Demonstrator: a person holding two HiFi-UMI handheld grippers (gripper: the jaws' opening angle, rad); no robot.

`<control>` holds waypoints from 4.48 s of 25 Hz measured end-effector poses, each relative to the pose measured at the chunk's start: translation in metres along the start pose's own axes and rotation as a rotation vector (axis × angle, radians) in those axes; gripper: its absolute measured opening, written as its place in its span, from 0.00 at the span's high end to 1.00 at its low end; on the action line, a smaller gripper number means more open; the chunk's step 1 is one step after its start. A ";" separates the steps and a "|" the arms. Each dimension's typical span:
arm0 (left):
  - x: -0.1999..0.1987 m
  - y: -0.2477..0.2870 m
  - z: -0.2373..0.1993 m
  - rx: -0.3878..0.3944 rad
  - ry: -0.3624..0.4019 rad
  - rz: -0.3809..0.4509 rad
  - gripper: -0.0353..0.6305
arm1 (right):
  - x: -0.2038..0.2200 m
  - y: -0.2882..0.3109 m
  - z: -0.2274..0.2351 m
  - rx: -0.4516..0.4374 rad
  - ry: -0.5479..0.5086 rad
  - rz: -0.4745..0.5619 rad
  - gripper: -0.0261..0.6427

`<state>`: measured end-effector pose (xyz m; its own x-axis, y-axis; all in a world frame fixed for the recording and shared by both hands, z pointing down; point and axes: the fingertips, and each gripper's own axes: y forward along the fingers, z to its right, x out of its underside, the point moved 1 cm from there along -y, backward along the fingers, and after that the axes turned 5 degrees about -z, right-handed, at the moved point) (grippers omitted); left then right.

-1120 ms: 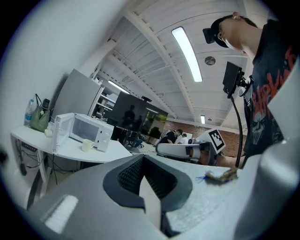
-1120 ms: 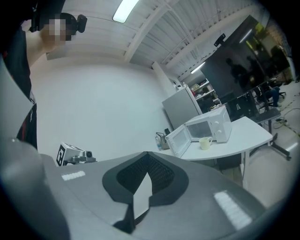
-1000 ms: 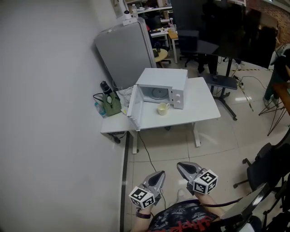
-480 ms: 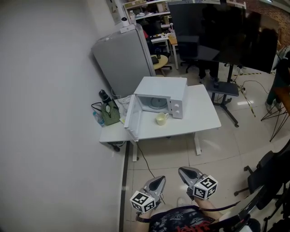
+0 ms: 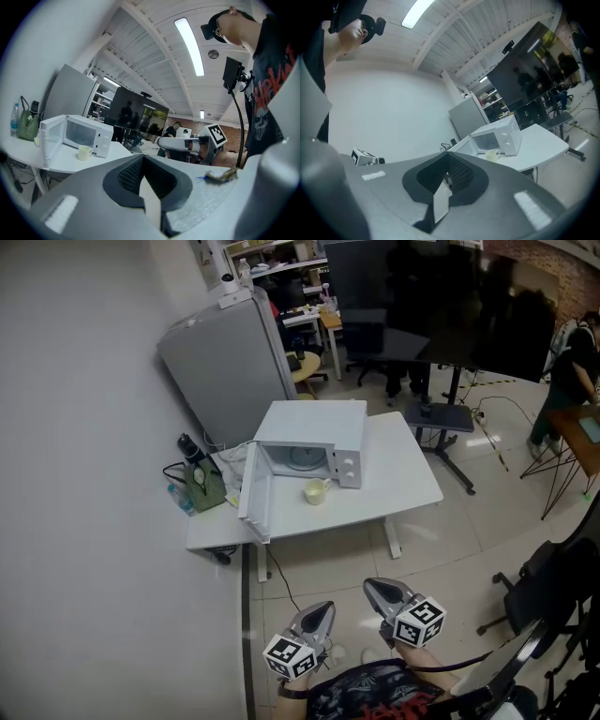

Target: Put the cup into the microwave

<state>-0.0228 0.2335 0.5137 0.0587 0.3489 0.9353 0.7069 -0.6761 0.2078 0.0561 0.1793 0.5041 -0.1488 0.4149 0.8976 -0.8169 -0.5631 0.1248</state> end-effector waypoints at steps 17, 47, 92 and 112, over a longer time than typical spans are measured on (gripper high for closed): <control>-0.011 -0.003 -0.043 0.132 -0.019 0.014 0.94 | -0.014 0.035 -0.013 0.083 -0.026 0.036 0.96; -0.041 0.079 -0.073 0.194 0.015 0.008 0.94 | -0.042 0.085 0.080 0.026 -0.095 -0.026 0.96; -0.068 0.057 -0.249 0.133 0.009 0.038 0.94 | -0.045 0.251 0.062 -0.031 -0.120 -0.112 0.96; -0.112 0.174 -0.250 0.111 0.009 0.035 0.94 | -0.092 0.249 0.192 -0.061 -0.045 -0.056 0.96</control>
<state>-0.0827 -0.0858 0.5168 0.0788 0.3203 0.9440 0.7781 -0.6118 0.1426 -0.0269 -0.1368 0.5340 -0.0778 0.4117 0.9080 -0.8558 -0.4947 0.1510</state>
